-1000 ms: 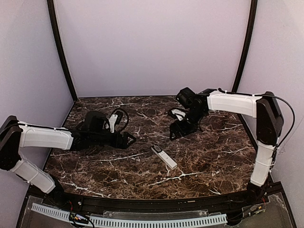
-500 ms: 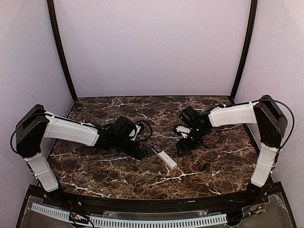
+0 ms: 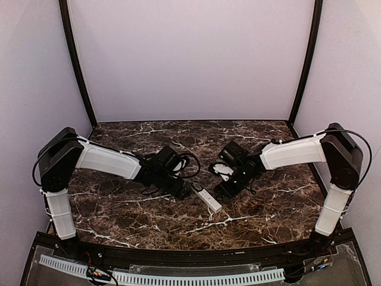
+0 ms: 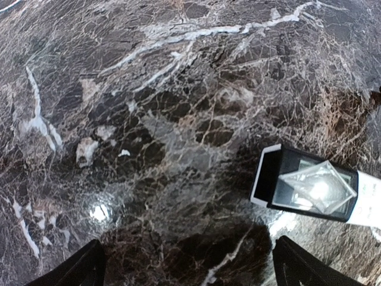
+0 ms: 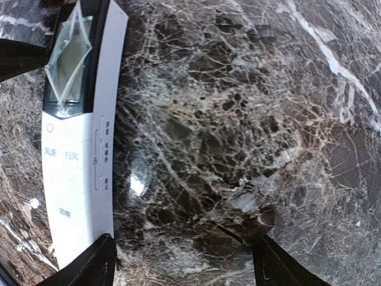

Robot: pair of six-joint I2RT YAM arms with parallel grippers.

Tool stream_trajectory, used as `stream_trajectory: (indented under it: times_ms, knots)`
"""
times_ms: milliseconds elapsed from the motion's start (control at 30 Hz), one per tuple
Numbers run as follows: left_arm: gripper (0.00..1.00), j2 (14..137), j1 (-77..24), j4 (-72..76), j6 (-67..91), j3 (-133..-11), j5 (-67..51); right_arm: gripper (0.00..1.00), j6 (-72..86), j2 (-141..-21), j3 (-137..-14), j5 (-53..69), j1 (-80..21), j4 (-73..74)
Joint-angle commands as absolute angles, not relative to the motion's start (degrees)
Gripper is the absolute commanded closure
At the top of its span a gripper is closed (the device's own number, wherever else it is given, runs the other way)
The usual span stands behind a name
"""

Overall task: Load the batteries into the remote control
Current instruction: Adjust the remote control at the center of the board.

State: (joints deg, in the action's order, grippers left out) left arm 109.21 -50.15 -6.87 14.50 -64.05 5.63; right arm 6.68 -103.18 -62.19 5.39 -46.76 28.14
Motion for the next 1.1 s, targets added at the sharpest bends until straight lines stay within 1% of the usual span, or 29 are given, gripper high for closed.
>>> stream_trajectory:
  times_ms: [0,267,567,667,833,933,1000,1033,1067]
  knots:
    - [0.01,111.24,-50.49,-6.50,13.67,-65.69,5.14,0.21,9.29,-103.97,-58.83,9.40,-49.22,27.98]
    - [0.01,113.02,-49.96,-4.42,14.41,-67.81,3.84,0.21,11.91,-106.26,-59.47,12.17,-52.81,25.63]
    - [0.01,113.39,-48.69,-3.02,15.41,-67.17,0.82,0.20,13.55,-107.40,-60.38,15.64,-54.14,22.73]
    - [0.01,112.48,-47.74,-2.84,16.05,-66.69,0.18,0.19,13.96,-106.69,-59.71,15.06,-54.00,22.71]
    - [0.01,108.23,-44.81,-2.75,16.50,-65.24,-3.57,0.18,13.65,-99.90,-58.19,13.72,-51.50,22.63]
    - [0.01,103.03,-41.18,-3.02,17.05,-64.08,-5.88,0.15,12.74,-93.48,-57.19,14.52,-48.15,21.20]
    - [0.01,99.48,-39.27,-4.43,16.51,-63.72,-5.42,0.14,12.66,-89.39,-56.17,16.37,-44.61,19.45]
    - [0.01,98.39,-38.75,-5.07,15.80,-63.59,-4.47,0.12,12.68,-87.42,-55.60,17.48,-42.42,18.43]
    - [0.01,96.05,-37.75,-6.04,15.37,-63.44,-3.86,0.07,12.77,-85.56,-54.99,18.47,-40.33,17.33]
